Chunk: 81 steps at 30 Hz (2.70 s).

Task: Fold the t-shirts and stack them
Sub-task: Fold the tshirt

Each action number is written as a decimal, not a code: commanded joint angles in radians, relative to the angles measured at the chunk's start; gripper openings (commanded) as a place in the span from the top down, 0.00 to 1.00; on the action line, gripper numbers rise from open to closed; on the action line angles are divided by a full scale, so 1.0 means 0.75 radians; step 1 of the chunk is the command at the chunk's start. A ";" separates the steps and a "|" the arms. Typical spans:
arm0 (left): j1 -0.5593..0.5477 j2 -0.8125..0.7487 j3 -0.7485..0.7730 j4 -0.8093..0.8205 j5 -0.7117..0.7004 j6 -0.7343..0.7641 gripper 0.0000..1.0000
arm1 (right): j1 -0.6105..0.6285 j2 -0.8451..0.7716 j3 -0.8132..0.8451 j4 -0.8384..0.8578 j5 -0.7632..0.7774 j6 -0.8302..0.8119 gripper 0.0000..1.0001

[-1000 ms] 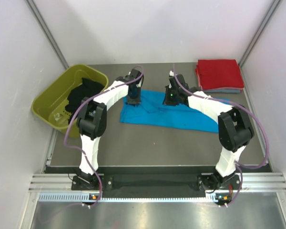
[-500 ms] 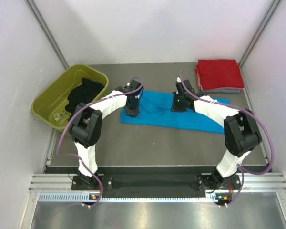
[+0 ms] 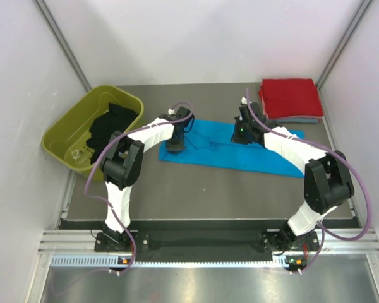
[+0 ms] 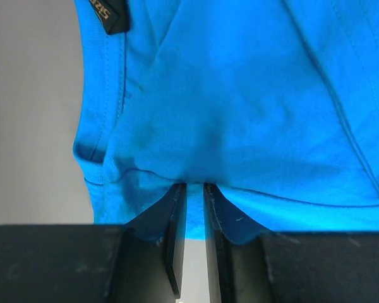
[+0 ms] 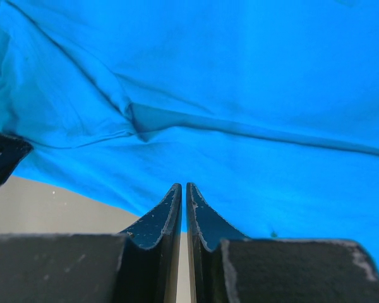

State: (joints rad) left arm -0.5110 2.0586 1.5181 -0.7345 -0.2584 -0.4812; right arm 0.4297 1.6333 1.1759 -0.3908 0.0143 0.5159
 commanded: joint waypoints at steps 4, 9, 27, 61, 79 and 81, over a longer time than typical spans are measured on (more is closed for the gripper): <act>0.045 0.129 0.091 -0.037 -0.112 -0.009 0.78 | -0.037 -0.063 -0.001 0.022 0.022 -0.021 0.92; 0.080 0.251 0.286 -0.082 -0.126 0.036 0.78 | -0.060 -0.069 0.005 0.020 0.018 -0.021 0.92; 0.182 0.646 0.939 0.079 0.040 0.177 0.77 | -0.158 -0.030 0.056 0.030 -0.001 -0.035 0.92; 0.174 0.011 0.562 0.196 0.389 0.317 0.72 | -0.229 -0.296 -0.044 -0.133 0.009 -0.050 0.90; 0.168 0.087 0.465 0.339 0.177 0.087 0.71 | -0.366 -0.323 -0.302 -0.246 0.202 0.059 0.85; 0.174 0.139 0.542 0.341 0.144 0.142 0.73 | -0.368 -0.292 -0.304 -0.221 0.206 0.061 0.86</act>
State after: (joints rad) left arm -0.3836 2.1063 1.8370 -0.5175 -0.1001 -0.4274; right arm 0.1654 1.4174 0.9482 -0.5922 0.1398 0.5381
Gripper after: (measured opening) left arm 0.285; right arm 0.150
